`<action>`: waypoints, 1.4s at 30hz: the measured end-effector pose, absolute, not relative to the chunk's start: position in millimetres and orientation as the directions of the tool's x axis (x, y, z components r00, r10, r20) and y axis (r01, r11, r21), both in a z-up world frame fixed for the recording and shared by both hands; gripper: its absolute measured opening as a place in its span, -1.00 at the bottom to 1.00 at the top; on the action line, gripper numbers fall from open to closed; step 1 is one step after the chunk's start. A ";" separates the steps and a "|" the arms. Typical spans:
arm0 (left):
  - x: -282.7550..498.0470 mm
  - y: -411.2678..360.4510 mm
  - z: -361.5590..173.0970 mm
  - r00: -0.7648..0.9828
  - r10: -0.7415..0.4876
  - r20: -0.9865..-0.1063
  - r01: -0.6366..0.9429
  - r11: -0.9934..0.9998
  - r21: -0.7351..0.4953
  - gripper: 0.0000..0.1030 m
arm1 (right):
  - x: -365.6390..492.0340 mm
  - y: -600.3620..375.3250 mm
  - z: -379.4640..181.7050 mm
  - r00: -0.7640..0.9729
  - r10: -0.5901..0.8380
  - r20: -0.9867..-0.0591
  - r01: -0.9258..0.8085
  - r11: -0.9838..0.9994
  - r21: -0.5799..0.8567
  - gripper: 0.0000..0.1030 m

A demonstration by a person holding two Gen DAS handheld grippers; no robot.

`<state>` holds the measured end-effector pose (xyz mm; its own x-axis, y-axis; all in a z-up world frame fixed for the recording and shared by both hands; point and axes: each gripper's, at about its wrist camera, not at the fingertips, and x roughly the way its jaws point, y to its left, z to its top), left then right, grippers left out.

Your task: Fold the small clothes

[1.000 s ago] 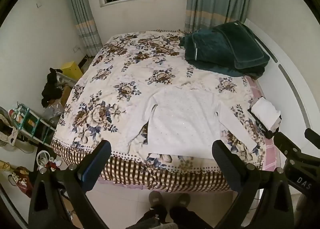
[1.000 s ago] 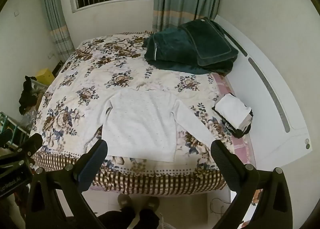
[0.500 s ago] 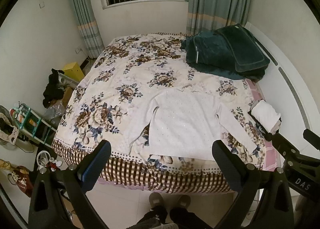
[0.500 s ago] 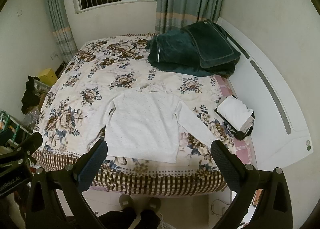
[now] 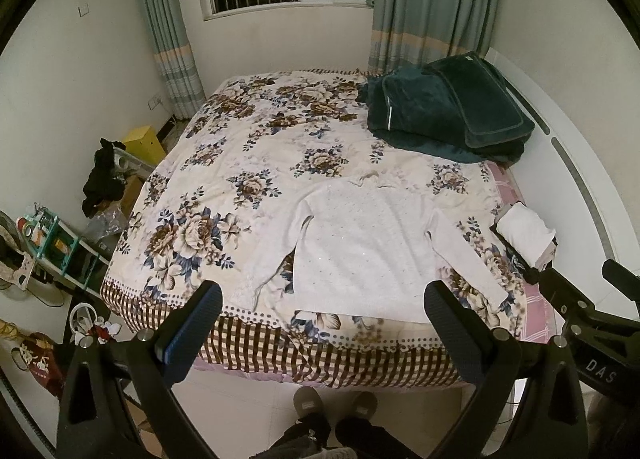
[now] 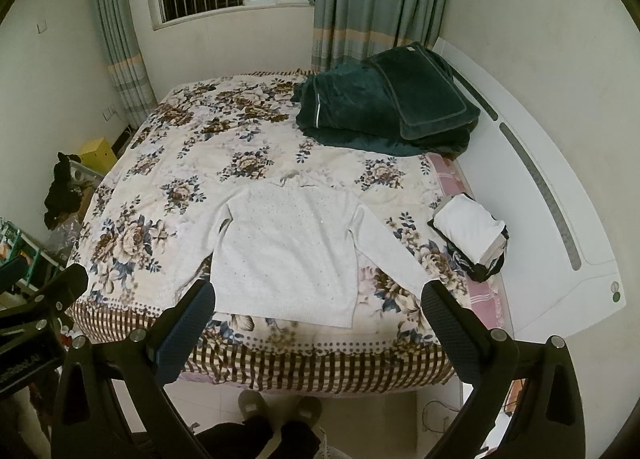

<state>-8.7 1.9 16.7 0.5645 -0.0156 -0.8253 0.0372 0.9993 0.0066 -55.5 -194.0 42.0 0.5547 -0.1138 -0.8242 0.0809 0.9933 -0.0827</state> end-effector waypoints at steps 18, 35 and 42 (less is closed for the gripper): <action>-12.4 1.2 17.8 0.570 -0.020 -0.822 0.038 0.999 0.002 1.00 | -56.5 -185.2 53.0 0.560 -0.110 -0.821 0.070 0.994 -0.085 1.00; -13.1 -0.3 20.7 0.576 -0.020 -0.818 0.037 0.999 0.002 1.00 | -59.5 -185.3 51.7 0.563 -0.109 -0.819 0.071 0.994 -0.083 1.00; -4.6 4.8 19.9 0.576 -0.027 -0.817 0.042 0.999 -0.004 1.00 | -59.9 -185.7 52.7 0.562 -0.109 -0.820 0.071 0.994 -0.083 1.00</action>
